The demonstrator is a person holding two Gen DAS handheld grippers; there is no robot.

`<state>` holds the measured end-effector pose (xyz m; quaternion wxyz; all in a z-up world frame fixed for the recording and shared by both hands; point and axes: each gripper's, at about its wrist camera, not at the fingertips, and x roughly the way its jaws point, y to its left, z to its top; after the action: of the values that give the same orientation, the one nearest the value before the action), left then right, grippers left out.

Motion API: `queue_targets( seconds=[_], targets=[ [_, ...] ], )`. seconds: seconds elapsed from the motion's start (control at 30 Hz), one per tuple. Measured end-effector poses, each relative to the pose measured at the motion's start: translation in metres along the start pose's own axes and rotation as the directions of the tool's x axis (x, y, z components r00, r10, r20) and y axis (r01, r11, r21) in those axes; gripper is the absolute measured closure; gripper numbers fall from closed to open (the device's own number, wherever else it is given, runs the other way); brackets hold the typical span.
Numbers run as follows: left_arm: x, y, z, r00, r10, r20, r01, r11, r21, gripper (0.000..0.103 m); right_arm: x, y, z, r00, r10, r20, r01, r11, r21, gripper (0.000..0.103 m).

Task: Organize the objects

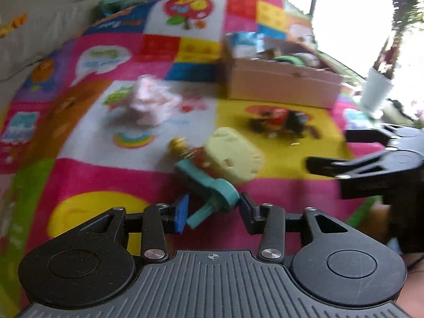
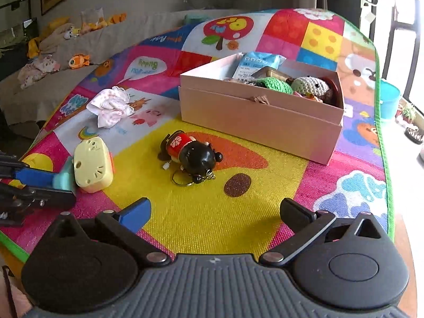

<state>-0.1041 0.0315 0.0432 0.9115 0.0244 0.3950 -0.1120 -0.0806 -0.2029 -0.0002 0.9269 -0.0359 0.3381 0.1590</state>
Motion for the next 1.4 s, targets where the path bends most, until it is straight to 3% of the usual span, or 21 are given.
queue_targets(
  seconds=[0.1,0.27,0.47,0.63,0.77,0.87,0.93,1.03,1.1,1.13,1.23,1.4],
  targets=[
    [-0.006,0.023,0.000,0.999,0.054,0.008,-0.053,0.998,-0.044,0.056,0.001,-0.002,0.000,1.000,0.003,-0.005,-0.003,1.000,0.012,0.000],
    [-0.016,0.046,0.007,0.997,-0.065,0.046,0.071,0.986,-0.153,0.059,0.003,0.003,0.000,1.000,-0.015,-0.012,0.015,1.000,-0.012,0.000],
    [0.010,0.049,0.015,1.000,0.026,0.001,-0.025,0.978,-0.208,0.054,0.004,0.002,0.000,1.000,-0.012,-0.018,0.012,1.000,-0.008,0.000],
    [0.006,0.053,0.009,0.995,0.104,-0.003,-0.103,0.982,-0.160,0.062,0.005,0.005,0.003,0.999,-0.009,-0.036,0.008,1.000,-0.028,0.000],
    [0.005,0.059,0.005,0.996,0.084,0.016,-0.080,0.982,-0.174,0.063,0.001,0.019,0.015,0.995,0.098,0.000,-0.097,0.991,-0.090,0.001],
    [0.005,0.052,0.004,0.995,0.093,0.019,-0.090,0.987,-0.134,0.062,-0.003,0.042,0.033,0.973,0.231,0.017,-0.226,0.963,-0.147,0.014],
    [0.006,0.048,0.002,0.994,0.105,0.025,-0.102,0.989,-0.106,0.062,0.005,0.056,0.045,0.946,0.325,-0.013,-0.323,0.936,-0.141,0.024],
    [0.005,0.047,-0.001,0.994,0.104,0.039,-0.100,0.990,-0.094,0.062,0.028,0.073,0.058,0.926,0.372,-0.070,-0.378,0.916,-0.130,0.040],
    [0.004,0.049,-0.002,0.994,0.096,0.048,-0.091,0.991,-0.100,0.062,0.044,0.081,0.062,0.910,0.394,-0.127,-0.408,0.905,-0.123,0.044],
    [0.004,0.050,-0.002,0.994,0.093,0.049,-0.087,0.991,-0.102,0.062,0.050,0.083,0.063,0.903,0.400,-0.155,-0.418,0.901,-0.115,0.053],
    [0.003,0.051,-0.002,0.995,0.087,0.050,-0.082,0.991,-0.102,0.062,0.047,0.082,0.063,0.918,0.368,-0.150,-0.387,0.914,-0.125,0.062],
    [0.004,0.048,-0.001,0.993,0.109,0.053,-0.102,0.988,-0.114,0.065,0.004,0.046,0.057,0.945,0.317,-0.082,-0.325,0.939,-0.114,0.062]
  ],
)
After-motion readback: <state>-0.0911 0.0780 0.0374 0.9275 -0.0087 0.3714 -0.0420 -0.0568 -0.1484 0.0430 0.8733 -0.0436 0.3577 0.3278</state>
